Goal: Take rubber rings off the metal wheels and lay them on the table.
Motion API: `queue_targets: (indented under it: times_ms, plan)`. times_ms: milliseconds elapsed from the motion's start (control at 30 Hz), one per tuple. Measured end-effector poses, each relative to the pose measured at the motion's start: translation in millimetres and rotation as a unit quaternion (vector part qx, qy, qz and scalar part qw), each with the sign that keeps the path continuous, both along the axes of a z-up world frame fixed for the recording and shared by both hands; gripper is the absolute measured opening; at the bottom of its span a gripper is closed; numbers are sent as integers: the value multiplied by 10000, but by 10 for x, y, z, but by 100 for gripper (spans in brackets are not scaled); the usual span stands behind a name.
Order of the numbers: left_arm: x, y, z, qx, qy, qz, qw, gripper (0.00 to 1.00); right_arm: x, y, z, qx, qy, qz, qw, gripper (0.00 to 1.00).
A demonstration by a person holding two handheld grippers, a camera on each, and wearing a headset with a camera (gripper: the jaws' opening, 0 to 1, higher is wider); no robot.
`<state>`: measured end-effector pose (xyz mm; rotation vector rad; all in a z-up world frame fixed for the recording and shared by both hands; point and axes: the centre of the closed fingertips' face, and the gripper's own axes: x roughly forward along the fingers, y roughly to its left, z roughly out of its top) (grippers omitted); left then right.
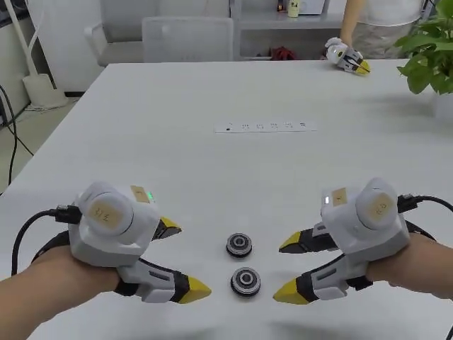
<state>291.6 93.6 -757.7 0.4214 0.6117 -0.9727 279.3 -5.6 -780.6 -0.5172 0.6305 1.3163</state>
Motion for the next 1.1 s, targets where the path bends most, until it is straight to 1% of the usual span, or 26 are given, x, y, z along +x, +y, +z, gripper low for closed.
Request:
queue_targets:
  times_ms: [633,1100]
  plan:
    - [5,-198,-29,-5,39,-314,9995,61,8,101,-66,51,83,93,9999,39]
    - [-38,-367,-99,-72,171,-527,9984,51,35,167,-94,167,209,22,9996,35]
